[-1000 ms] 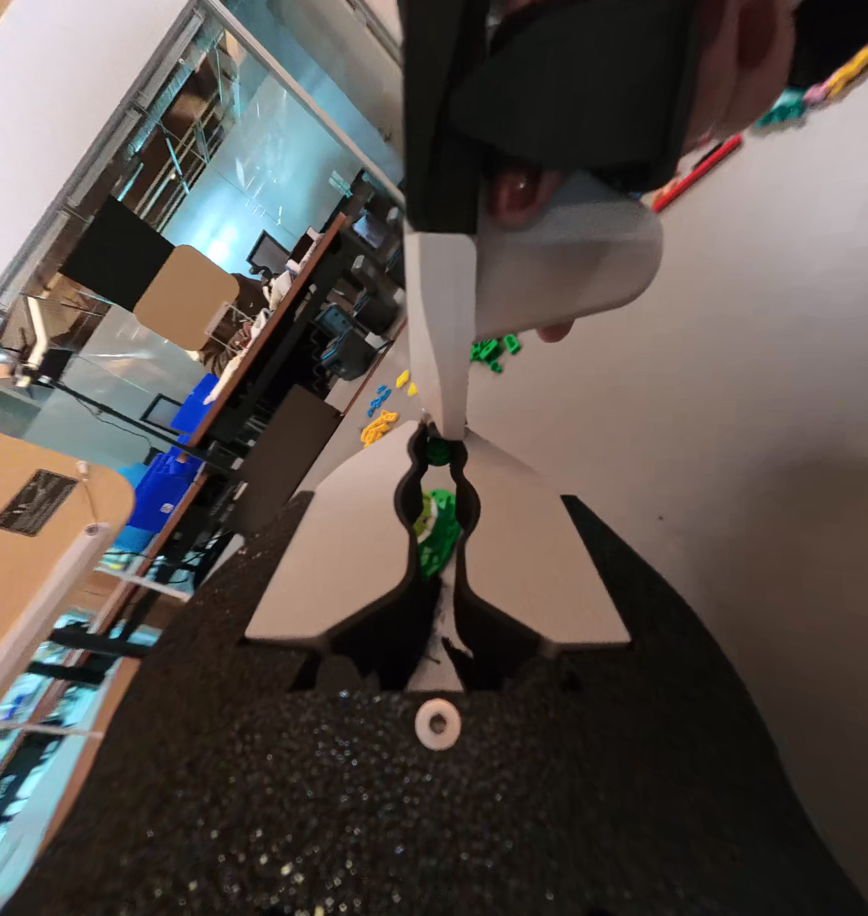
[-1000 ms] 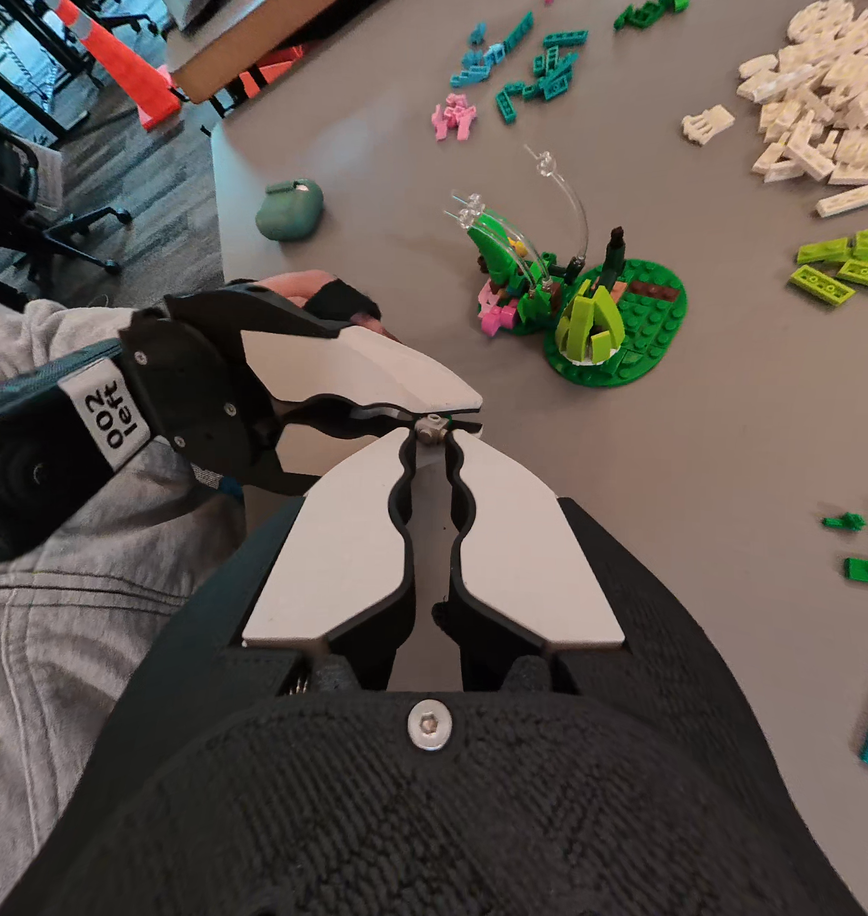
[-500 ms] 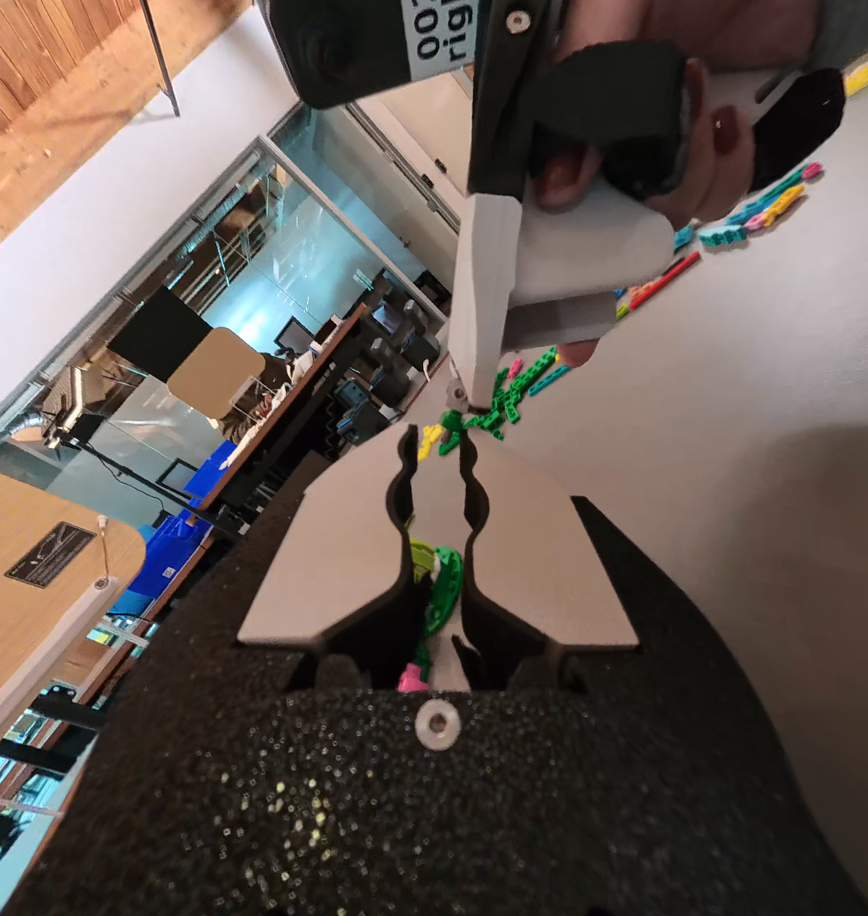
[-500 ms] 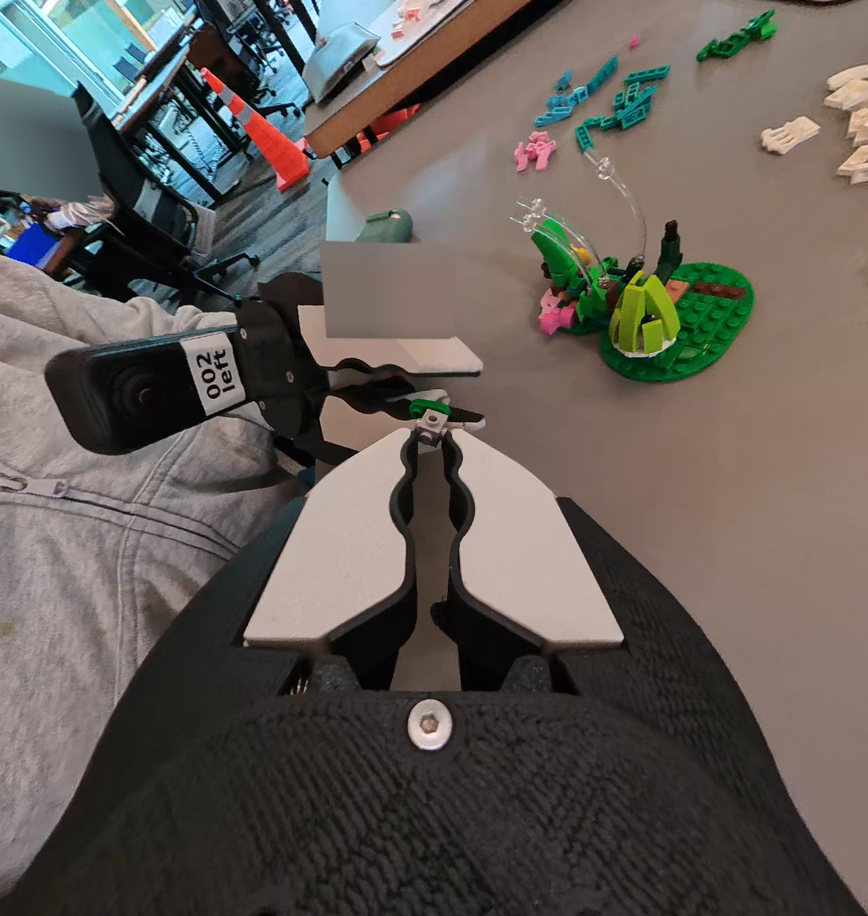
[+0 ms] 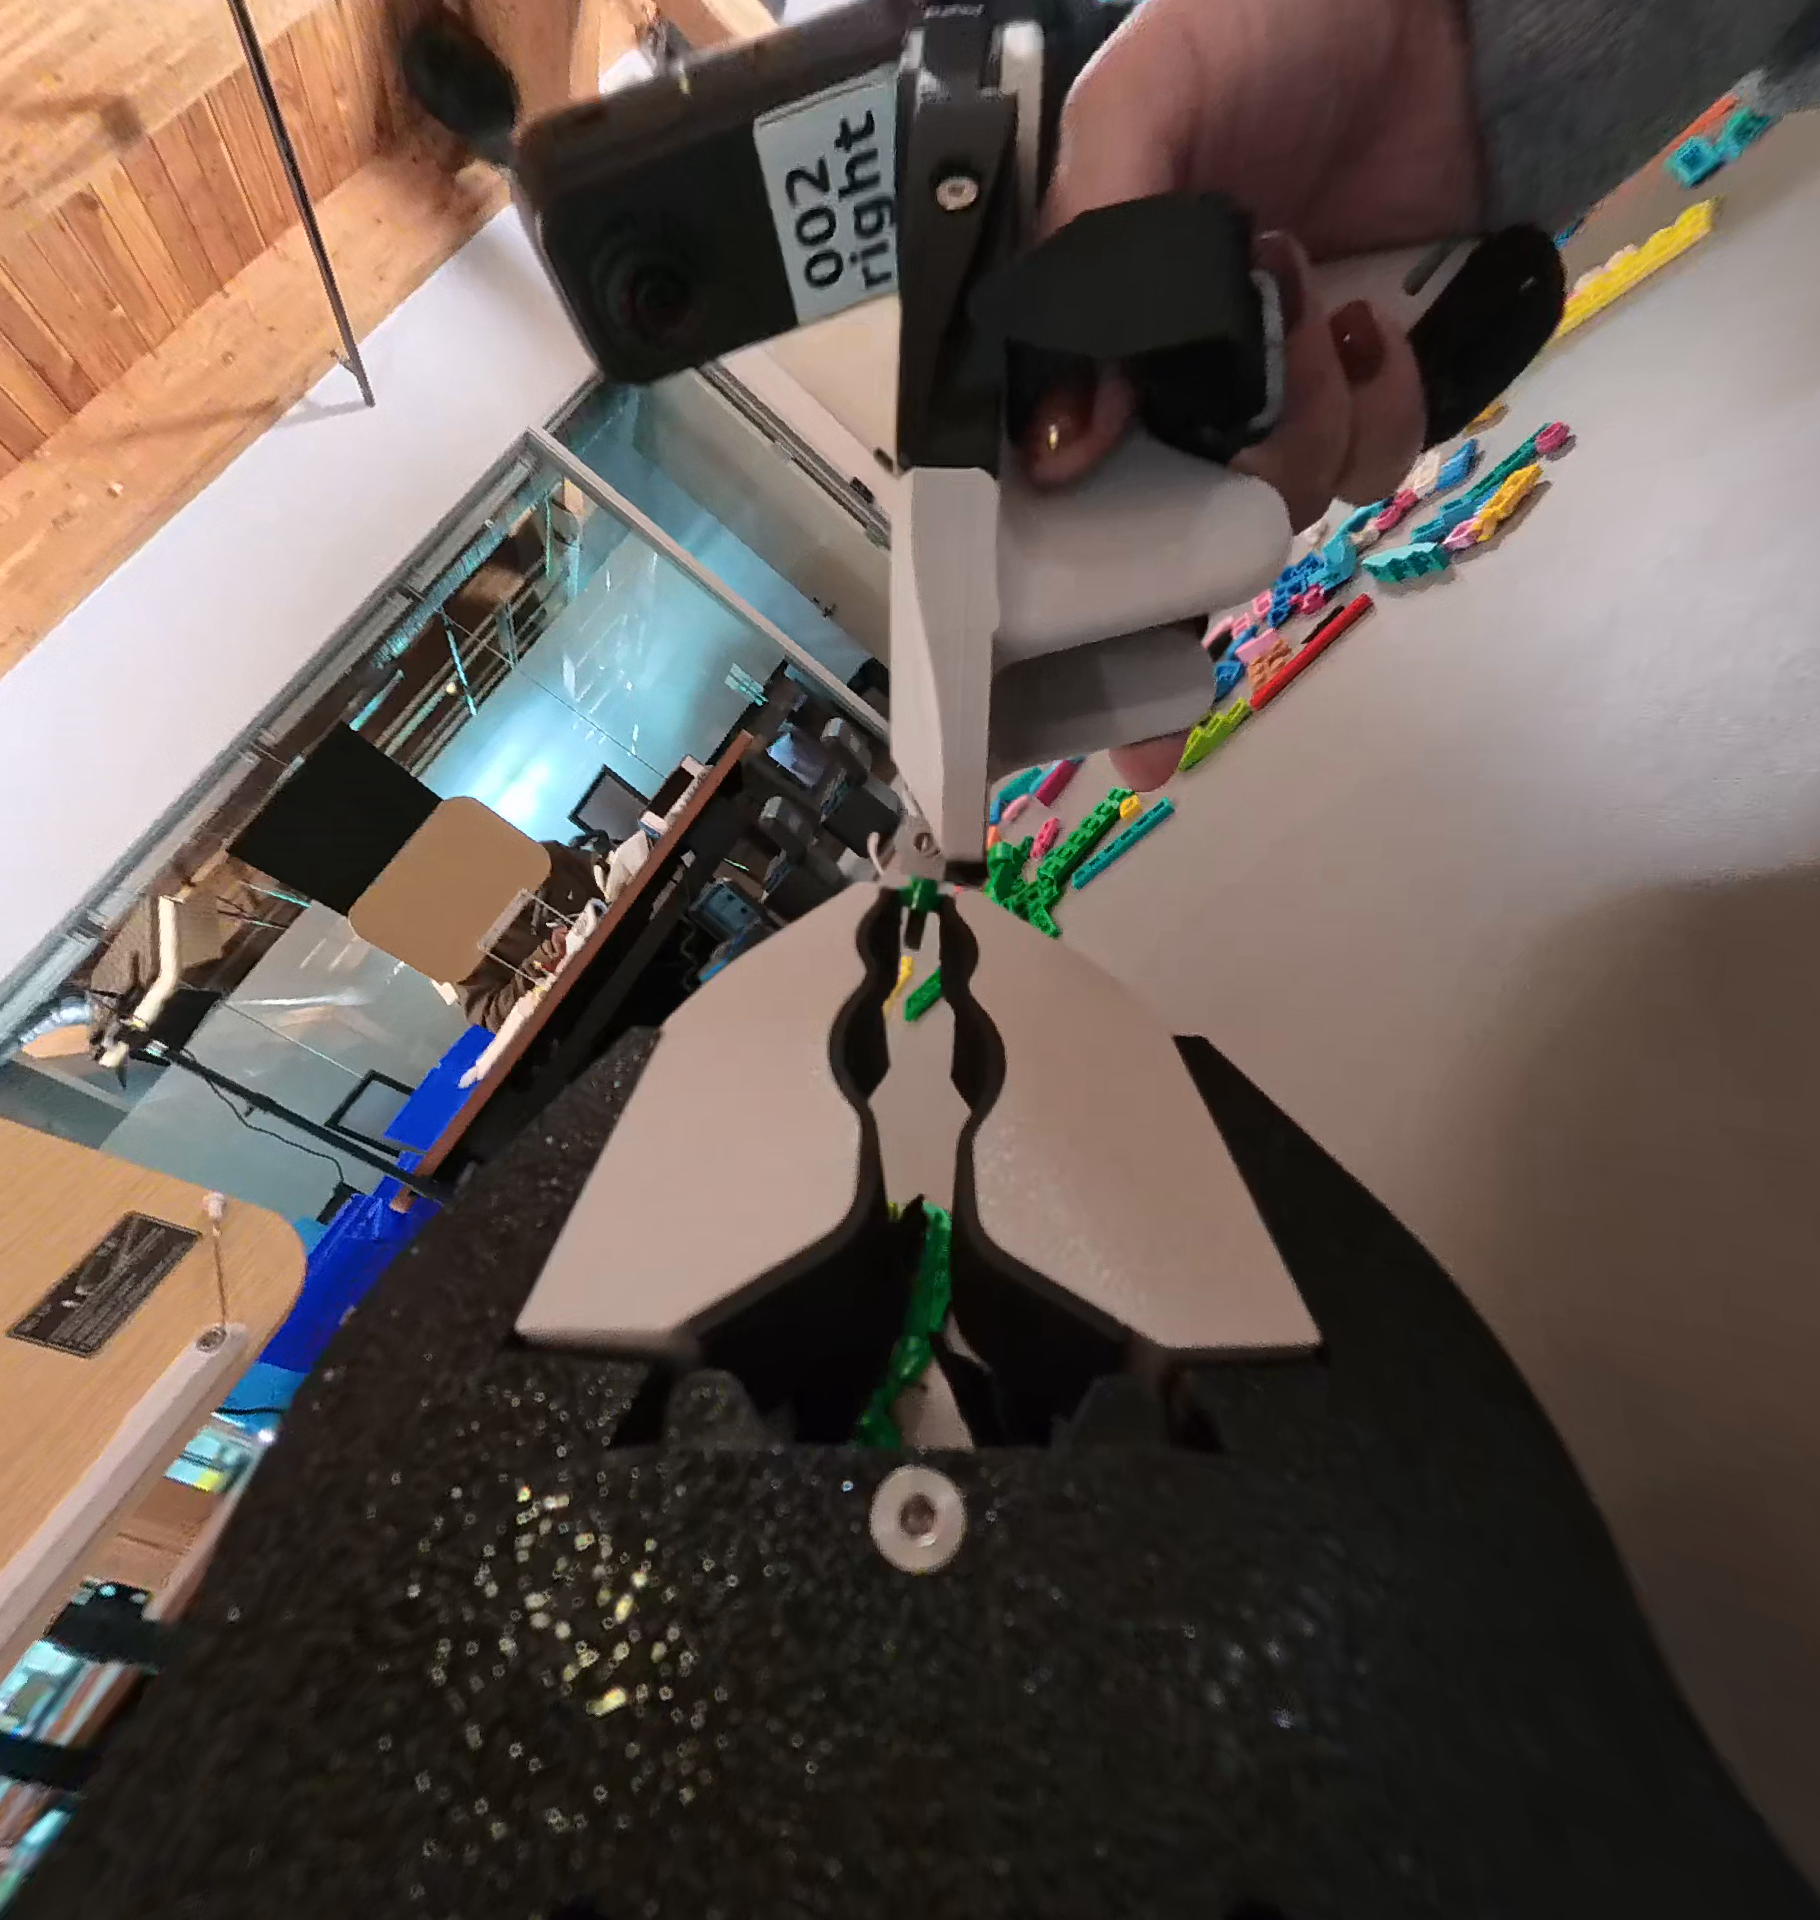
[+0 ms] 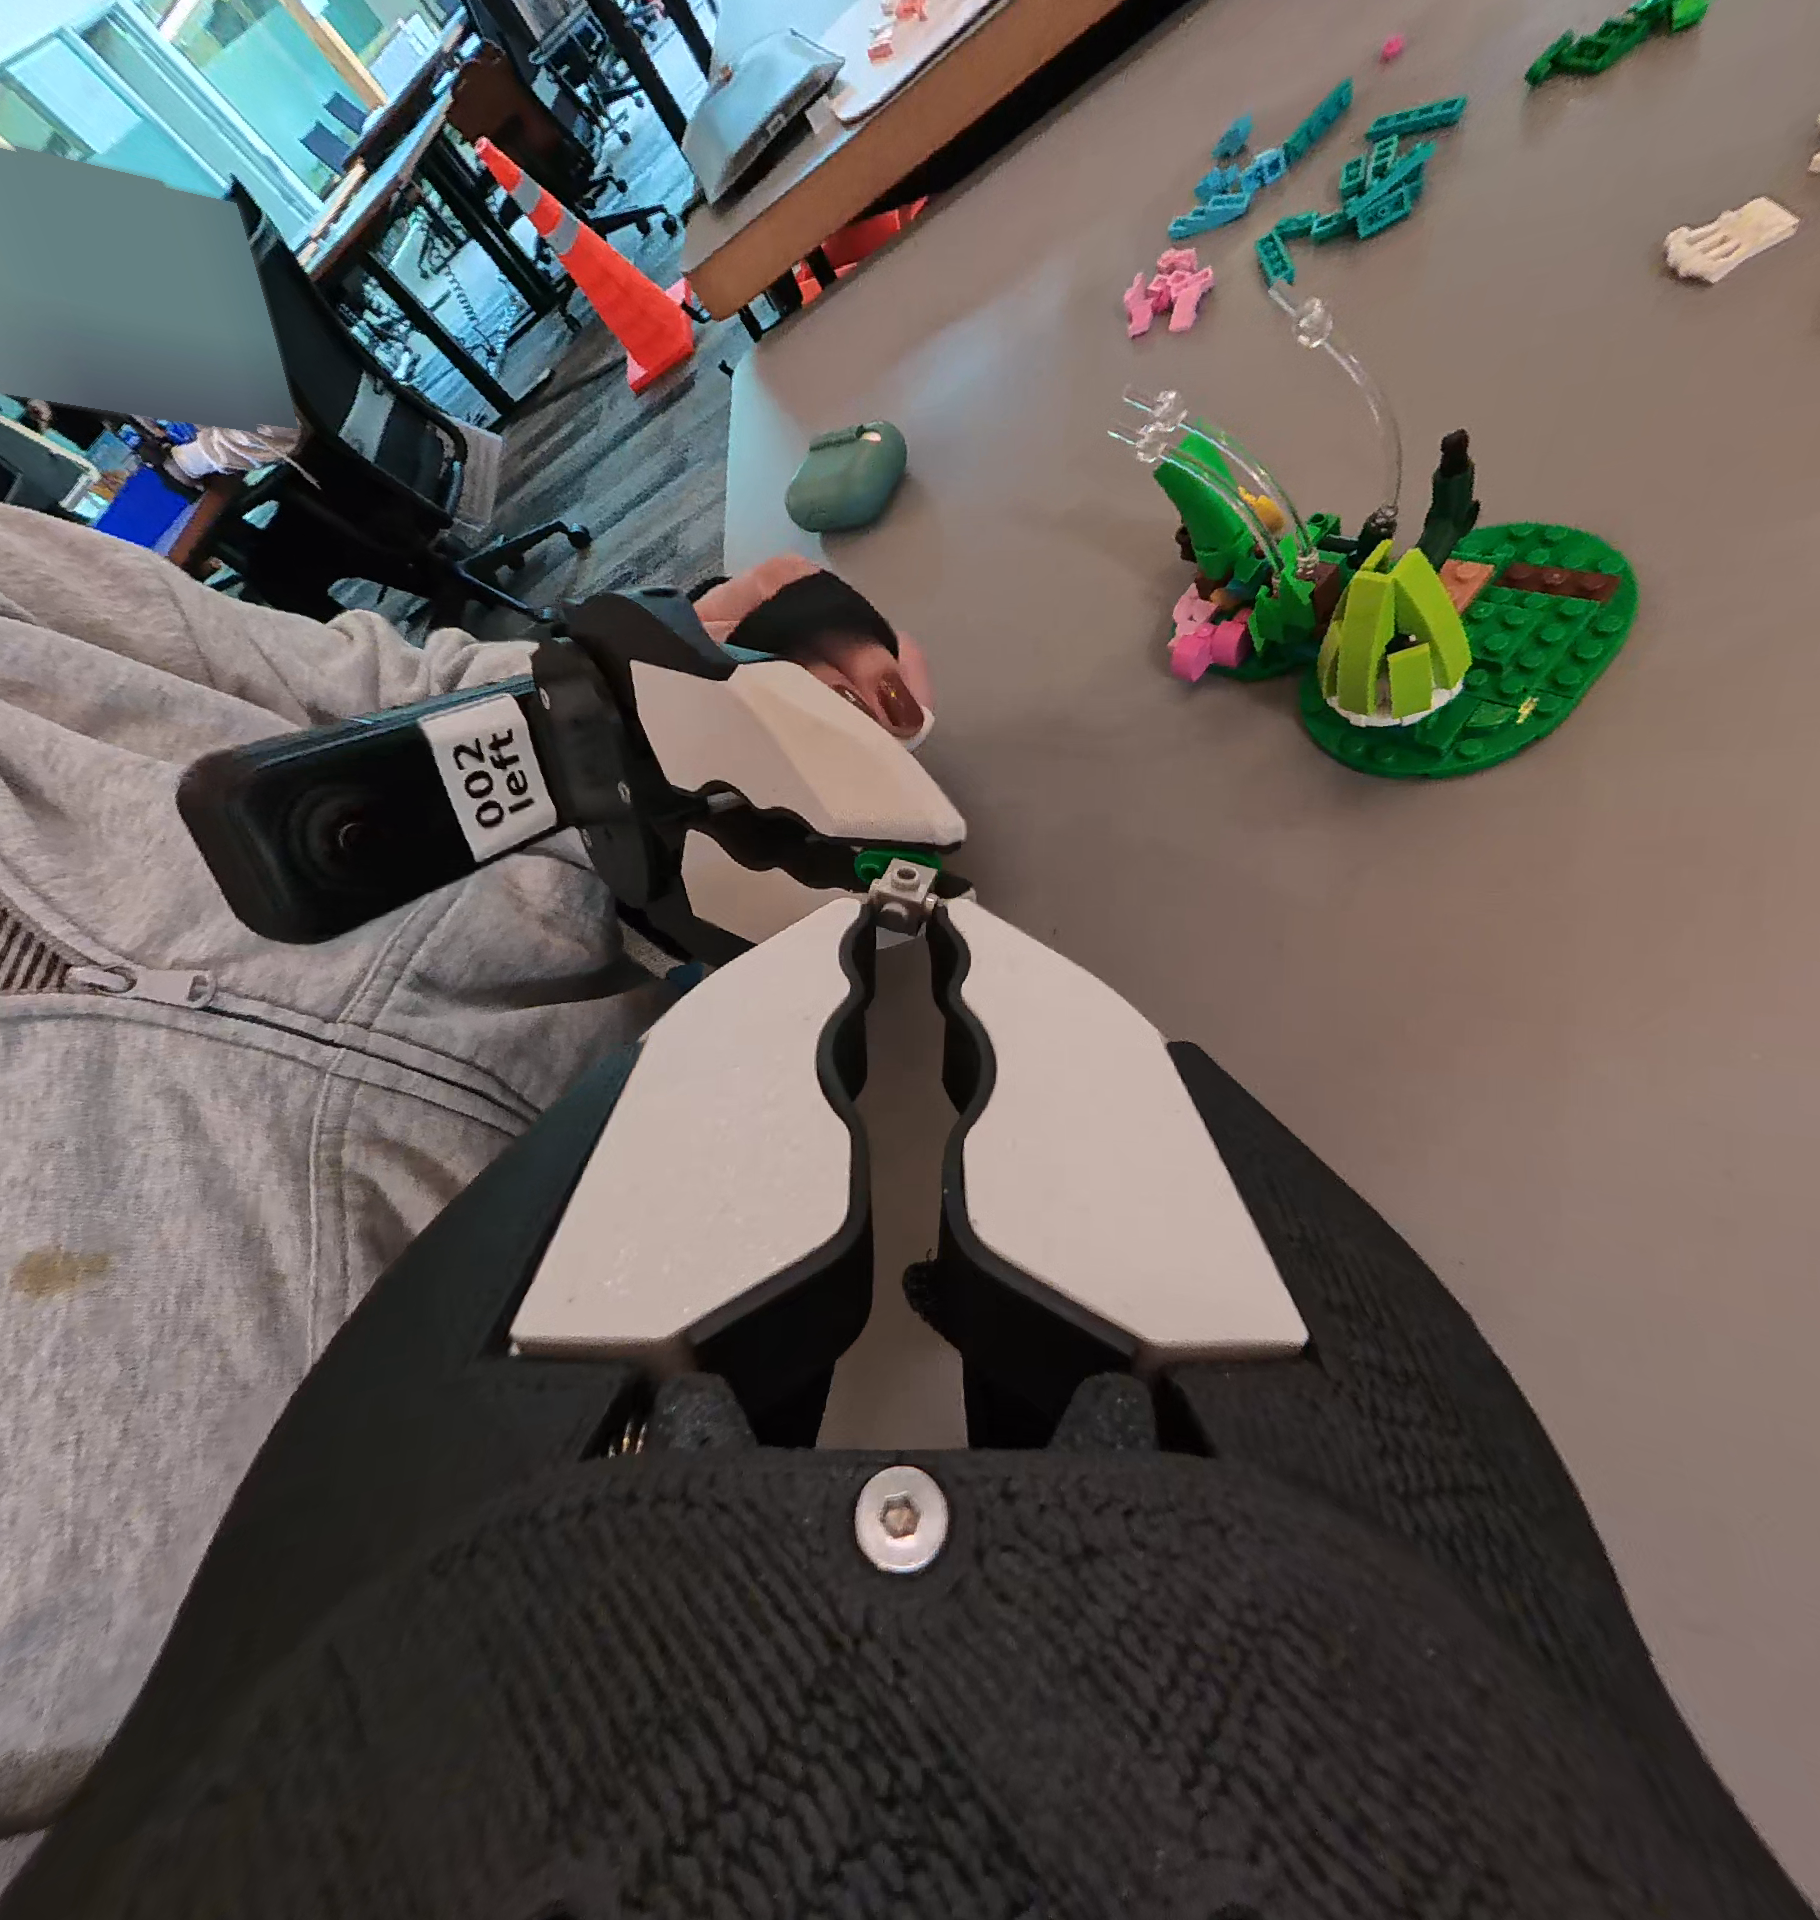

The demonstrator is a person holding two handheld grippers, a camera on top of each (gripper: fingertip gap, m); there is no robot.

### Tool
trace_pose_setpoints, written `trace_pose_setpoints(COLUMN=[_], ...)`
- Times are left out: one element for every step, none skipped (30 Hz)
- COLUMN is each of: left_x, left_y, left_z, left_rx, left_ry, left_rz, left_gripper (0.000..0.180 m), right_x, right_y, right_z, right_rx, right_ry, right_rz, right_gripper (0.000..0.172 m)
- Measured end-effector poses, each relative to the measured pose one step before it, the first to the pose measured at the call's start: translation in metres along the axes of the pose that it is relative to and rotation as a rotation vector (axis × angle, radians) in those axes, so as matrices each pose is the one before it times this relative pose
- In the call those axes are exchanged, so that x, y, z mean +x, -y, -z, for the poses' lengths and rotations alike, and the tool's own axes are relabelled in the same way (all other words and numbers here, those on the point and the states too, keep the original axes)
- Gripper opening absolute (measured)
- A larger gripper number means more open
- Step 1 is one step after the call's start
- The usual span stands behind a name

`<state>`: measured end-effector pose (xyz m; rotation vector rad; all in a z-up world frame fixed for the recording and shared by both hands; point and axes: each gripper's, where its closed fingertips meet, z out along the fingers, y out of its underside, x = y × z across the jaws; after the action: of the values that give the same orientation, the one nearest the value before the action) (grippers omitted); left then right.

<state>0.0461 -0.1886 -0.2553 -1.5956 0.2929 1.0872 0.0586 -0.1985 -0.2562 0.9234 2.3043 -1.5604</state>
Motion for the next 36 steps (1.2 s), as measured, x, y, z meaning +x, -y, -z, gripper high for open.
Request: trace_pose_setpoints(left_x=[-0.00030, -0.00036, -0.00013, 0.00057, 0.00113, 0.00045, 0.00049, 0.00048, 0.00017, -0.00031, 0.00015, 0.00035, -0.00002, 0.00006, -0.00064, -0.00049, -0.00032, -0.00089, -0.00096, -0.00095, -0.00084, 0.00055, 0.00006, 0.00075, 0.00006, -0.00040, 0.00038, 0.00041, 0.00012, 0.00104, 0.00128, 0.00195, 0.00199, 0.00122, 0.00008, 0.00044], left_y=[-0.00212, -0.00197, -0.00120, -0.00086, -0.00078, -0.00075, -0.00092, -0.00079, -0.00023, 0.00003, 0.00044, 0.00027, -0.00017, -0.00060, -0.00092, -0.00034, 0.00023, 0.00080, 0.00151, 0.00139, 0.00014, -0.00069, -0.00023, 0.00131, 0.00180, 0.00109, 0.00022, 0.00005, 0.00046, 0.00048, -0.00027, -0.00057, 0.00008, -0.00009, 0.00124, 0.00162], left_z=[-0.00066, -0.00048, -0.00014, -0.00014, -0.00034, -0.00045, -0.00032, -0.00032, -0.00008, 0.00011, 0.00008, -0.00007, -0.00006, -0.00022, -0.00017, -0.00015, -0.00006, -0.00003, -0.00012, 0.00000, -0.00019, -0.00034, 0.00010, 0.00069, 0.00089, 0.00067, 0.00011, 0.00004, 0.00011, 0.00025, 0.00015, 0.00017, 0.00027, 0.00004, 0.00031, 0.00054], left_rx=[-0.0115, -0.0100, -0.0075, -0.0069, -0.0074, -0.0084, -0.0079, -0.0049, -0.0016, 0.0007, 0.0020, 0.0013, -0.0025, -0.0037, -0.0038, -0.0004, 0.0033, 0.0064, 0.0085, 0.0068, -0.0018, -0.0031, 0.0004, 0.0077, 0.0093, 0.0032, -0.0002, -0.0013, 0.0013, 0.0011, -0.0085, -0.0131, -0.0002, -0.0039, 0.0026, 0.0068], left_ry=[-0.0072, -0.0027, -0.0004, -0.0021, -0.0040, 0.0009, -0.0001, -0.0020, -0.0014, 0.0007, -0.0017, -0.0008, 0.0014, 0.0013, 0.0039, 0.0006, 0.0000, 0.0049, 0.0083, 0.0096, 0.0089, -0.0012, -0.0021, -0.0050, 0.0047, 0.0090, 0.0029, 0.0014, 0.0016, -0.0070, -0.0160, -0.0214, -0.0147, -0.0050, 0.0068, 0.0038], left_rz=[0.0144, 0.0066, -0.0020, -0.0057, -0.0070, -0.0075, -0.0056, -0.0006, 0.0019, 0.0030, 0.0023, 0.0003, -0.0032, -0.0027, 0.0030, 0.0124, 0.0146, 0.0138, 0.0117, 0.0034, -0.0063, -0.0065, -0.0031, -0.0075, -0.0140, -0.0206, -0.0160, -0.0103, -0.0093, -0.0123, -0.0098, -0.0009, -0.0017, -0.0119, -0.0180, -0.0145], left_gripper=[0.007, 0.007, 0.007, 0.007, 0.007, 0.007, 0.007, 0.007, 0.007, 0.007, 0.007, 0.007, 0.007, 0.007, 0.007, 0.007, 0.007, 0.008, 0.008, 0.012, 0.017, 0.017, 0.015, 0.012, 0.008, 0.008, 0.008, 0.008, 0.008, 0.008, 0.007, 0.008, 0.007, 0.007, 0.007, 0.007], right_x=[0.00232, 0.00211, 0.00184, 0.00114, 0.00056, 0.00048, 0.00074, 0.00067, 0.00017, -0.00008, -0.00004, 0.00018, -0.00010, -0.00050, 0.00005, 0.00036, -0.00020, -0.00044, -0.00043, -0.00007, 0.00042, -0.00014, -0.00073, -0.00138, -0.00163, -0.00092, -0.00010, -0.00004, -0.00038, -0.00037, -0.00002, -0.00001, -0.00013, -0.00019, -0.00091, -0.00114], right_y=[0.00058, 0.00064, -0.00001, 0.00005, 0.00051, 0.00076, 0.00060, 0.00048, 0.00023, 0.00009, 0.00014, 0.00021, -0.00002, 0.00020, 0.00045, 0.00023, 0.00031, 0.00087, 0.00073, -0.00032, -0.00104, -0.00071, -0.00016, 0.00085, 0.00117, 0.00021, -0.00067, -0.00059, -0.00046, -0.00091, -0.00111, -0.00132, -0.00185, -0.00130, -0.00068, -0.00058], right_z=[-0.00043, -0.00058, -0.00054, -0.00033, -0.00014, -0.00004, 0.00021, 0.00027, 0.00008, -0.00014, -0.00041, -0.00068, -0.00072, -0.00061, -0.00051, -0.00029, 0.00008, 0.00042, 0.00049, 0.00028, 0.00003, -0.00010, -0.00008, 0.00004, 0.00030, 0.00026, 0.00004, 0.00005, 0.00023, 0.00039, 0.00032, 0.00015, 0.00023, 0.00039, 0.00082, 0.00093], right_rx=[0.0050, 0.0053, 0.0013, 0.0014, 0.0059, 0.0076, 0.0056, 0.0045, 0.0032, 0.0017, 0.0022, 0.0027, 0.0018, 0.0034, 0.0053, 0.0035, 0.0029, 0.0045, 0.0027, -0.0051, -0.0083, -0.0040, 0.0002, 0.0062, 0.0075, -0.0015, -0.0062, -0.0048, -0.0031, -0.0060, -0.0064, -0.0054, -0.0101, -0.0056, -0.0009, -0.0001], right_ry=[-0.0216, -0.0188, -0.0137, -0.0066, -0.0012, -0.0004, -0.0023, -0.0041, -0.0018, -0.0004, -0.0015, -0.0039, -0.0021, -0.0008, -0.0066, -0.0095, -0.0057, -0.0004, 0.0022, 0.0009, -0.0002, 0.0040, 0.0099, 0.0138, 0.0140, 0.0061, -0.0027, -0.0044, -0.0011, -0.0006, -0.0041, -0.0064, -0.0064, -0.0050, 0.0023, 0.0062], right_rz=[0.0017, -0.0009, -0.0012, -0.0020, -0.0039, -0.0041, -0.0017, -0.0001, -0.0007, -0.0015, 0.0001, 0.0016, 0.0021, 0.0018, 0.0051, 0.0092, 0.0068, 0.0014, -0.0015, -0.0006, -0.0004, -0.0038, -0.0085, -0.0128, -0.0142, -0.0094, 0.0008, 0.0025, -0.0005, -0.0001, 0.0027, 0.0045, 0.0048, 0.0041, 0.0002, -0.0040], right_gripper=[0.009, 0.010, 0.013, 0.016, 0.017, 0.019, 0.021, 0.022, 0.022, 0.022, 0.020, 0.018, 0.015, 0.013, 0.011, 0.011, 0.010, 0.010, 0.010, 0.010, 0.010, 0.010, 0.010, 0.010, 0.010, 0.010, 0.010, 0.010, 0.010, 0.010, 0.010, 0.010, 0.010, 0.010, 0.010, 0.010])
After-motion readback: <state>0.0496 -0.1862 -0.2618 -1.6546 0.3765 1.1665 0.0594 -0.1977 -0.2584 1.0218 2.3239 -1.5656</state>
